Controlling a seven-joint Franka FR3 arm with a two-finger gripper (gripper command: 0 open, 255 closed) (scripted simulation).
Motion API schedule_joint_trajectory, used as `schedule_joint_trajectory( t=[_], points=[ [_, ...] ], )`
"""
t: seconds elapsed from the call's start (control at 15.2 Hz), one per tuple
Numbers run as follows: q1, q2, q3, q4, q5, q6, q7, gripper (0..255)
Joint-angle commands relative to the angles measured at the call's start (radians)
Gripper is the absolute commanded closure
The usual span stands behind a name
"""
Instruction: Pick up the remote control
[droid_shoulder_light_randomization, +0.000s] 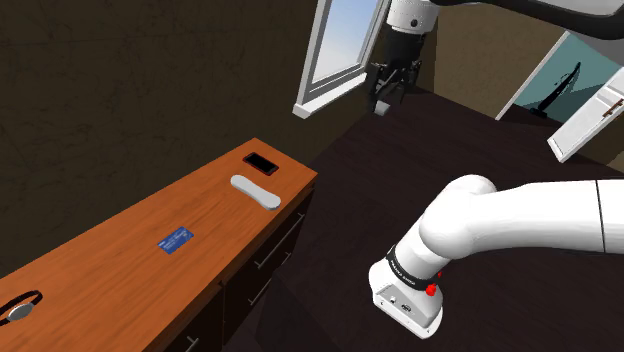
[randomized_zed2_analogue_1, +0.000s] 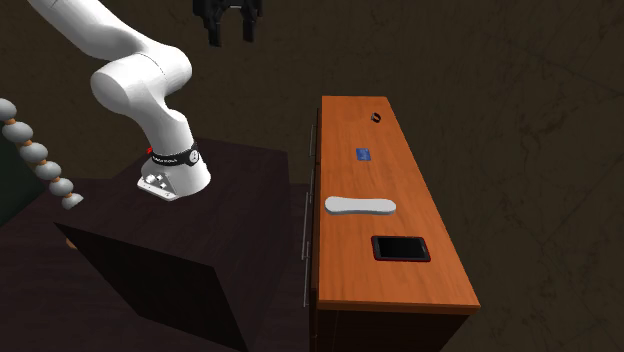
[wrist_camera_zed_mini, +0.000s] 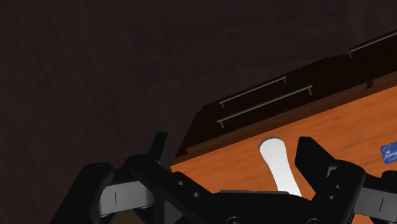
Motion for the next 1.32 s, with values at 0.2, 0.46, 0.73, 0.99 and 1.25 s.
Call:
schedule_joint_trajectory(
  t=[0.2, 0.46, 0.73, 0.99, 1.25],
  points=[
    [0.012, 0.039, -0.005, -0.065, 0.002, 0.111, -0.011, 0],
    [0.027, 0.114, -0.010, -0.133, 0.006, 0.262, -0.027, 0],
    [0.043, 0.213, -0.013, -0.179, 0.009, 0.416, -0.043, 0],
    [0.057, 0.334, -0.014, -0.202, 0.012, 0.569, -0.060, 0],
    [0.072, 0.474, -0.012, -0.201, 0.017, 0.716, -0.078, 0]
  ],
)
